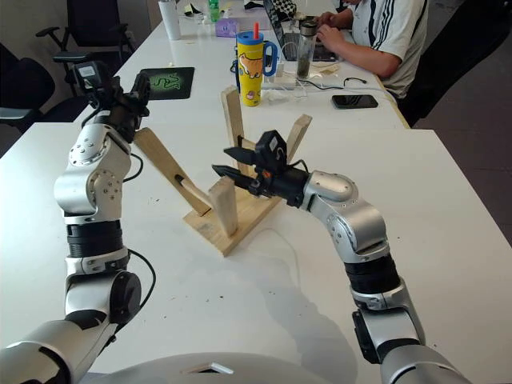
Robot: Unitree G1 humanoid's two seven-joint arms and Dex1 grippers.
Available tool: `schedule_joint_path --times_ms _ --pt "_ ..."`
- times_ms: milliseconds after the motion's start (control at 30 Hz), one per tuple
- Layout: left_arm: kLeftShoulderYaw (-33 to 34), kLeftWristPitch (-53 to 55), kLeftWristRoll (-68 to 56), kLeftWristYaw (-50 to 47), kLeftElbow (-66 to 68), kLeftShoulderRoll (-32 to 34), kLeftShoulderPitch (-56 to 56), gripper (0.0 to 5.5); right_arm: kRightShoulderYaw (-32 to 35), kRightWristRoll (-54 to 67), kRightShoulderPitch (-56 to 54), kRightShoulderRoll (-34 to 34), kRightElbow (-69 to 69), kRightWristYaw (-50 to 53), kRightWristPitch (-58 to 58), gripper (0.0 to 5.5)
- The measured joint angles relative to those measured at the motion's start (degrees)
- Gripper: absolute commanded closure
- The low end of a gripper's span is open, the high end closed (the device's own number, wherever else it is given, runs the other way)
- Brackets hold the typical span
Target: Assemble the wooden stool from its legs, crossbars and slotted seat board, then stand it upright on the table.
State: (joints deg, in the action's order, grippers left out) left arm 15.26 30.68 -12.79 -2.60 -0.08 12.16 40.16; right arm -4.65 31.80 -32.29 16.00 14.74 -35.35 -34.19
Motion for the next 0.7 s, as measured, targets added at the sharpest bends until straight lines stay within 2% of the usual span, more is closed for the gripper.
schedule_joint_path --times_ms 33,133,233,367,467,600,700 --pt "1.09 -0.05 0.22 -0.04 0.36 1.18 -0.12 2.54 5.02 3.00 -4.65 -1.51 0.18 4.34 -1.03 3.35" --pt "1.78 -0.19 0.60 -0.13 0.72 2.04 -1.03 2.54 13.62 7.55 -13.90 -3.42 -2.70 12.76 -1.01 3.35" --pt "1.47 -0.25 0.76 -0.14 0.96 1.73 -1.91 2.54 19.03 1.40 -23.22 -0.23 -12.55 21.71 4.21 3.35" --pt "1.10 -0.36 1.04 -0.13 0.94 1.66 -2.07 2.54 15.63 -12.37 -24.75 7.42 -27.72 25.64 9.44 3.35" --pt "0.61 -0.29 1.55 -0.12 0.96 1.71 -2.23 2.54 7.91 -23.51 -21.96 11.99 -42.75 22.29 16.29 3.35" --pt "-0.21 0.18 2.38 -0.11 2.20 1.86 -2.32 2.54 0.87 -26.34 -12.09 12.16 -44.94 9.28 23.31 3.35" --pt "-0.93 0.20 2.82 0.14 3.13 1.89 -2.30 2.54 0.68 -19.92 -4.88 12.77 -34.71 -2.71 23.31 3.35"
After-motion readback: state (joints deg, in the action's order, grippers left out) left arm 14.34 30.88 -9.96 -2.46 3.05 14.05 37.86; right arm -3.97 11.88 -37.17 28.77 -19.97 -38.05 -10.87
